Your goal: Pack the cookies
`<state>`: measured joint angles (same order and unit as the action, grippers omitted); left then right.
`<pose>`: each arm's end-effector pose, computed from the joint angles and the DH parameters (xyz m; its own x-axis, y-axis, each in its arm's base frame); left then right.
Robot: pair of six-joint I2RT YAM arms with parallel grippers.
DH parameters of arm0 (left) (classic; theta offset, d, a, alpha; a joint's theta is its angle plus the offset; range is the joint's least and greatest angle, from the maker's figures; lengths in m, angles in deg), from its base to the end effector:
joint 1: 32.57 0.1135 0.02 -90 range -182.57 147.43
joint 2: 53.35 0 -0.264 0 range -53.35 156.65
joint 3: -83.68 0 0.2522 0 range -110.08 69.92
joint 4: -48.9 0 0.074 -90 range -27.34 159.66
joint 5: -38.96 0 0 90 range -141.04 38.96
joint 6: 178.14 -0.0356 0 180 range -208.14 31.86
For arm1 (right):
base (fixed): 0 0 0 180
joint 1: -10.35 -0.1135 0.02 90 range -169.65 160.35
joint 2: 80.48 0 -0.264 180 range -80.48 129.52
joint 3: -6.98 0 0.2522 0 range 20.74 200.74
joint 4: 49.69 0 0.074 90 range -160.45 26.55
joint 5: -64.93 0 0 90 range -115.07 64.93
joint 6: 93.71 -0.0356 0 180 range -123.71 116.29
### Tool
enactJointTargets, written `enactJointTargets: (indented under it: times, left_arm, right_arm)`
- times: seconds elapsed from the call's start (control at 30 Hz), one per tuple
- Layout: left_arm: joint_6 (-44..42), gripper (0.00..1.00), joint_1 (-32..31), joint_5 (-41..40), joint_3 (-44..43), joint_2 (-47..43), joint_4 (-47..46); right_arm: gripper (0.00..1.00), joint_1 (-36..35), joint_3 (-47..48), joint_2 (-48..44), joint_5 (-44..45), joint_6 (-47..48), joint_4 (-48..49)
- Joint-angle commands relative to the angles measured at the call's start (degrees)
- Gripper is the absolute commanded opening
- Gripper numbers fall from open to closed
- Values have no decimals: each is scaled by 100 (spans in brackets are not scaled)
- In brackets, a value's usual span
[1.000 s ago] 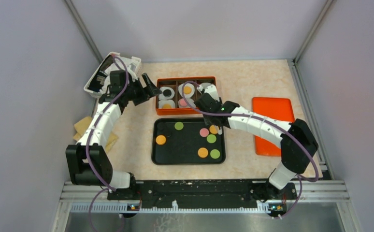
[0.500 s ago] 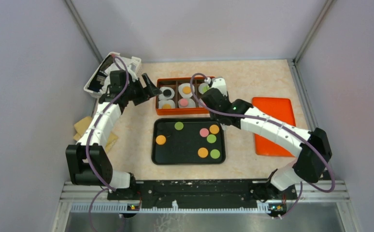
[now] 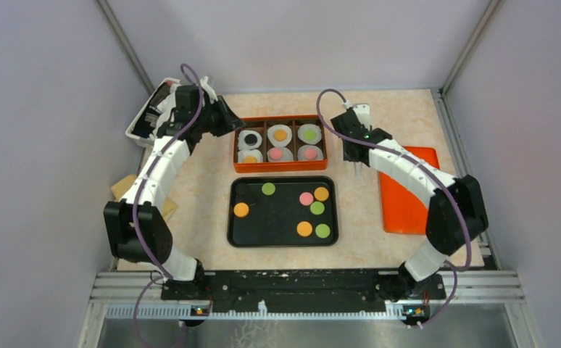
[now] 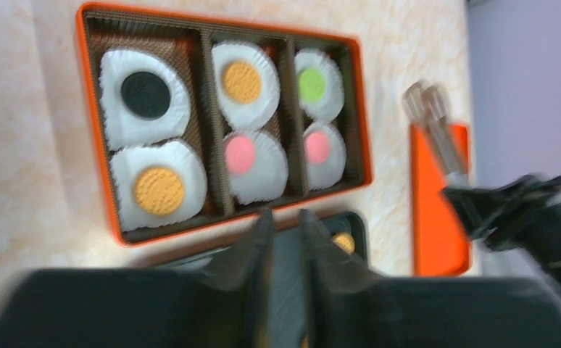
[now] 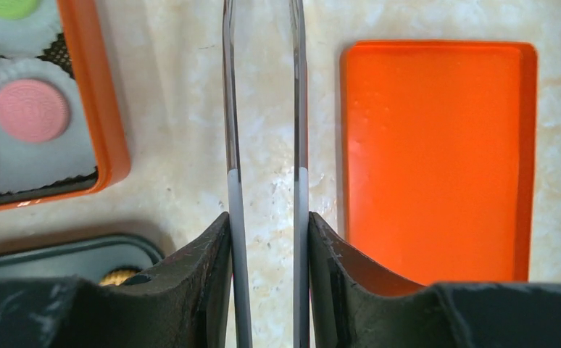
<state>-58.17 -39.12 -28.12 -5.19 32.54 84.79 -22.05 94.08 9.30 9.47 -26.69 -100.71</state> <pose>0.3388 -0.0529 0.3319 -0.6823 -0.3848 -0.6216 0.1028 0.7913 -0.6027 0.2912 0.1609 0.2824 -0.6881 -0.0558 -0.7234 0.1202 0.9745 -0.1896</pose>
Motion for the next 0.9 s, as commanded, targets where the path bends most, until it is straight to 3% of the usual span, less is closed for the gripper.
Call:
enactJointTargets:
  times: [0.0, 0.03, 0.47, 0.73, 0.87]
  left_arm:
    - [40, 12, -70, -193, -738, 264, 7]
    - [55, 1, -74, -214, -835, 314, 18]
    - [148, 0, -109, -166, -617, 552, -308]
    - [171, 0, -145, -157, -459, 514, -392]
    - [184, 0, -162, -147, -365, 491, -421]
  right_arm:
    - [11, 251, 520, 638, -419, 389, 503]
    - [11, 303, 531, 720, -546, 461, 587]
    - [15, 861, -36, 1313, -1481, 374, 447]
    - [27, 969, -163, 1767, -1455, 188, 80]
    - [40, 986, -44, 1862, -1404, 173, -28]
